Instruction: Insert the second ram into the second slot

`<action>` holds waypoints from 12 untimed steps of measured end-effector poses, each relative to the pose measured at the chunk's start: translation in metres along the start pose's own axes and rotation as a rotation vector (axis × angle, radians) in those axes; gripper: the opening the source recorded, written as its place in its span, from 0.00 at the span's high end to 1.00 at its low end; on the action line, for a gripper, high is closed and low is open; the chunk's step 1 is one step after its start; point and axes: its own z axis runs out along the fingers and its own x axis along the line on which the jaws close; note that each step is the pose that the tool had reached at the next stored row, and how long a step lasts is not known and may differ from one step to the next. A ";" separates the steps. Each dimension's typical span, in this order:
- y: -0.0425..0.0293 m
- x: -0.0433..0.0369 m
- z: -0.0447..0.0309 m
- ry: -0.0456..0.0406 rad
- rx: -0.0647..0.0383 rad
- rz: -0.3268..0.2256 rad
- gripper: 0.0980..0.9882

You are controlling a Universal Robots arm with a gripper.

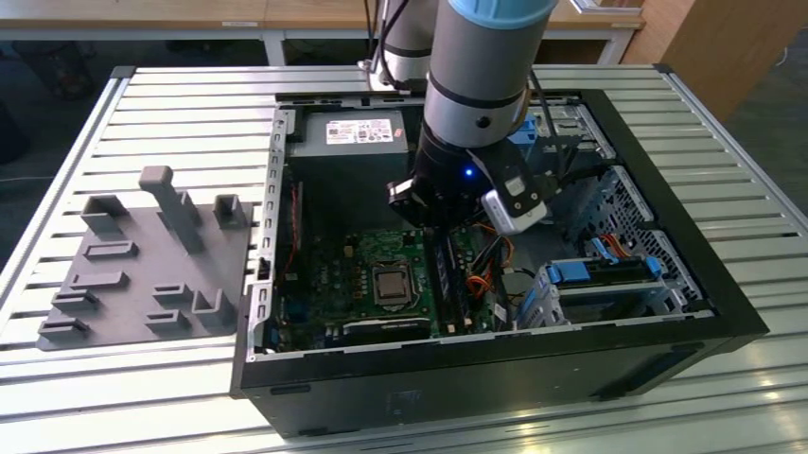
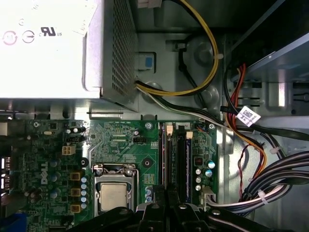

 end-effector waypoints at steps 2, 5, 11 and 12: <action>0.0000 0.0000 0.0002 0.0000 0.000 0.000 0.96; 0.0000 0.0000 0.0005 -0.0001 0.000 0.000 0.96; 0.0001 -0.0001 0.0019 0.0000 0.000 0.000 0.96; 0.0002 -0.0001 0.0022 0.0000 0.000 0.000 0.96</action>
